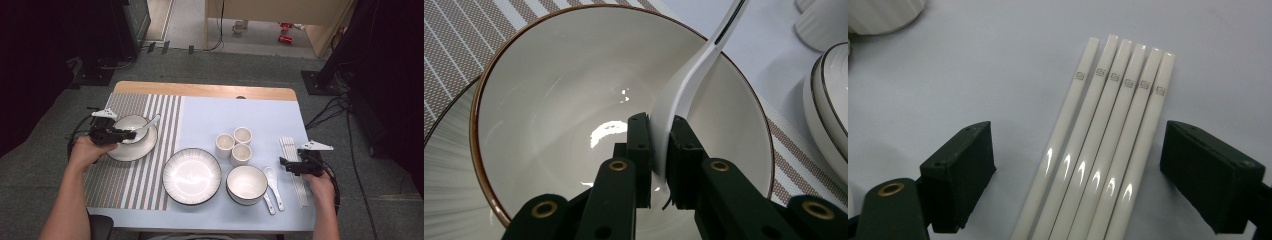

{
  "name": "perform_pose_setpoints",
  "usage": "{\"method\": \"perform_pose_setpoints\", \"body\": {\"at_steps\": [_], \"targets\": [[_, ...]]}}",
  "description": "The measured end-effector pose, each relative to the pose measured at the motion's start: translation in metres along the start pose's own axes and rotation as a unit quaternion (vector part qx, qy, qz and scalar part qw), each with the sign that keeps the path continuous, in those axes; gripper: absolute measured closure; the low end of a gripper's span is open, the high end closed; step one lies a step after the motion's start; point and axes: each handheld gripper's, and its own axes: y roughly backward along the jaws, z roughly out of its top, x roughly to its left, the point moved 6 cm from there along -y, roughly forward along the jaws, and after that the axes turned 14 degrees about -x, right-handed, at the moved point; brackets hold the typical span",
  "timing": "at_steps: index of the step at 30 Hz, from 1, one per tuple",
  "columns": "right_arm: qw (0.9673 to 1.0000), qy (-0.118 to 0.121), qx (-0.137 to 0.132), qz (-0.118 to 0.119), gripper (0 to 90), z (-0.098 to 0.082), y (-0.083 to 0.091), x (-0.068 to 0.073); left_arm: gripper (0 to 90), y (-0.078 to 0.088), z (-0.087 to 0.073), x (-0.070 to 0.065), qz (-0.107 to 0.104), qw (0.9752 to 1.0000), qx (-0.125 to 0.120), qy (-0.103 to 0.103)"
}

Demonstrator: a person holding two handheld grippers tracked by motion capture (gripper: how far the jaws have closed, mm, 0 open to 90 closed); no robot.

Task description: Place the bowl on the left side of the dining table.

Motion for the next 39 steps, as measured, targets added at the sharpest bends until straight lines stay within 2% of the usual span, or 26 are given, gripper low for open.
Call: {"method": "perform_pose_setpoints", "body": {"at_steps": [5,10,16,21,24,27,31,34,39], "targets": [[1.0,0.001,0.0,0.0,14.0,0.0,0.0,0.0,77.8,0.001,0.0,-0.002,-0.005,1.0,-0.005,-0.005],[1.0,0.002,0.0,-0.001,14.0,0.0,0.0,0.0,72.7,0.003,0.0,0.001,-0.006,0.9999,-0.009,0.009],[0.9999,0.01,0.003,-0.002,12.7,-0.001,-0.001,0.001,66.3,0.011,0.009,0.001,-0.009,0.9989,-0.041,0.018],[0.9999,0.014,0.005,-0.003,12.5,-0.001,-0.001,0.002,65.0,0.012,0.02,-0.002,-0.006,0.9985,-0.052,0.012],[0.9999,0.014,0.004,-0.003,12.5,-0.001,-0.001,0.002,66.9,0.008,0.028,-0.005,-0.003,0.9984,-0.056,0.003],[0.9999,0.014,0.004,-0.004,12.5,-0.001,-0.001,0.002,68.6,0.004,0.034,-0.006,-0.004,0.998,-0.064,0.006],[0.9999,0.014,0.004,-0.004,12.5,-0.001,-0.001,0.002,69.1,-0.003,0.042,-0.007,-0.001,0.9983,-0.058,0.0],[0.9999,0.015,0.004,-0.005,12.5,-0.001,-0.001,0.002,69.0,-0.011,0.048,-0.01,-0.003,0.998,-0.063,0.0],[0.9998,0.017,0.003,-0.006,12.7,-0.001,-0.001,0.002,59.8,-0.024,0.054,-0.014,-0.004,0.9984,-0.055,-0.013]]}}
